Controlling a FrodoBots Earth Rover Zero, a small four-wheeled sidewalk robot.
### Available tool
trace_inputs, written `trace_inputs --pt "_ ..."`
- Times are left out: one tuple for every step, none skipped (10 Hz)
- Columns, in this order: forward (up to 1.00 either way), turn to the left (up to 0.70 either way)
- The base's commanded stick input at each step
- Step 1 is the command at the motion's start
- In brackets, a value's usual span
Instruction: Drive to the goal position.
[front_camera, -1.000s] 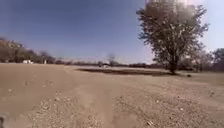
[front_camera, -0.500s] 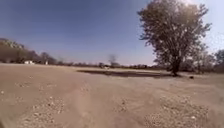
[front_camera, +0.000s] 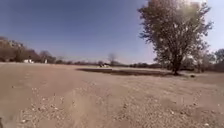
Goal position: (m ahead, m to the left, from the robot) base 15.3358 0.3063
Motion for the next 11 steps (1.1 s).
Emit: trace_inputs --pt "0.50 0.00" --pt "0.50 0.00" --pt "0.50 0.00" --pt "0.50 0.00" --pt "0.50 0.00" --pt "0.50 0.00" --pt "0.50 0.00" --pt "0.50 0.00" --pt "0.50 0.00" --pt "0.50 0.00" --pt "0.50 0.00"
